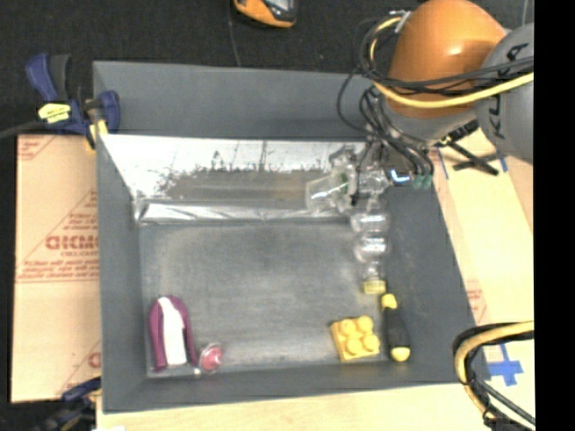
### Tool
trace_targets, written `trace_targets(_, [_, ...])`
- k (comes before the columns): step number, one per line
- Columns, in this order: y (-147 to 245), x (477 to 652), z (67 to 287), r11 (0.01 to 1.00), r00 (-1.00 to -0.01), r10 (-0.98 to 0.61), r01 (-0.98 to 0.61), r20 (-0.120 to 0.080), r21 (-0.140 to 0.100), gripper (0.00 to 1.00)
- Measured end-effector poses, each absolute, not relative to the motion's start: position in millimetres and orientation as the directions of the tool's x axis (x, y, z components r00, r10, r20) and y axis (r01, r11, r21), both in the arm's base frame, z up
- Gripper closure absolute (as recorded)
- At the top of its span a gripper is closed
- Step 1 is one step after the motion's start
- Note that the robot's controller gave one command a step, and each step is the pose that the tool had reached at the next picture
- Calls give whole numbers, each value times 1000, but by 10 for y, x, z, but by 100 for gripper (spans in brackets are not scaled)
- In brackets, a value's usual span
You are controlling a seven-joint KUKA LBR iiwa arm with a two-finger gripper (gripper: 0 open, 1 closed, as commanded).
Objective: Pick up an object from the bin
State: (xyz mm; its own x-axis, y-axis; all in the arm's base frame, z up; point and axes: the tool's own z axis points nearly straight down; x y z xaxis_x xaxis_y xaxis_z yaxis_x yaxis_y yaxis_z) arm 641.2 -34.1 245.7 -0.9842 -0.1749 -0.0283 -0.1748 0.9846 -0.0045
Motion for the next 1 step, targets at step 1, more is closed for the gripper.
trace_targets(1, [-327, 6418, 2908, 985, -984, -173, -173, -36, -6, 100])
